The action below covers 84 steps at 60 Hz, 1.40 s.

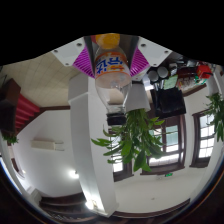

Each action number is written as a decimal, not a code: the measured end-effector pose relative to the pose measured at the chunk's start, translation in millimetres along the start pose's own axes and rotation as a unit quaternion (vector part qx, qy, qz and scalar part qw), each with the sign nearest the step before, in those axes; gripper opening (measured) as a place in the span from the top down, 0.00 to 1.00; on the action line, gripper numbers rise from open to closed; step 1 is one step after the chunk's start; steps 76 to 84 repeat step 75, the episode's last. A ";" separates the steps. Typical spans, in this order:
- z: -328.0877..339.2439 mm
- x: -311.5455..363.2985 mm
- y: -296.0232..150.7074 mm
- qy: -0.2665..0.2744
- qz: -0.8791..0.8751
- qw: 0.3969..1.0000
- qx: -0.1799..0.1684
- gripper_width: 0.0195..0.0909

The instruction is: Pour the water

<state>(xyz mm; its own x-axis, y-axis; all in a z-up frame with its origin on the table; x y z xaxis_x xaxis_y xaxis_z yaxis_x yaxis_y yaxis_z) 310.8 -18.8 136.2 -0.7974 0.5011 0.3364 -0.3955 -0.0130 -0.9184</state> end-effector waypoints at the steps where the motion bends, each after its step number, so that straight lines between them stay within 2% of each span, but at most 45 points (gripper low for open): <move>1: 0.3 0.2 1.2 -0.001 -0.003 1.000 0.003 0.46; 3: 1.0 -0.7 3.8 0.000 -0.009 1.000 0.011 0.36; 6: 5.9 -3.7 6.6 0.001 -0.013 1.000 0.019 0.29; 13: 31.3 -4.1 15.1 -0.010 -0.023 0.999 0.031 0.25; 30: 141.3 2.5 40.5 -0.032 -0.014 0.998 0.044 0.23; 38: 196.1 21.8 32.4 -0.060 0.011 0.997 0.049 0.23; 49: 249.8 65.7 13.9 -0.123 0.039 0.990 0.053 0.23; 56: 271.1 83.0 11.0 -0.130 0.066 0.988 0.058 0.23; 74: 307.8 137.1 18.1 -0.200 0.095 0.973 0.063 0.23; 84: 309.0 139.1 18.2 -0.202 0.096 0.973 0.063 0.23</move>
Point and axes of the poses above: the point between the fingertips, and its own axes, seen from behind it with the camera up: x to the left, y down, z backward, against the way the camera looks, the point moved 4 cm from there along z, backward, against the way the camera looks, and after that the axes turned 14 degrees about -z, right-handed, at the moved point
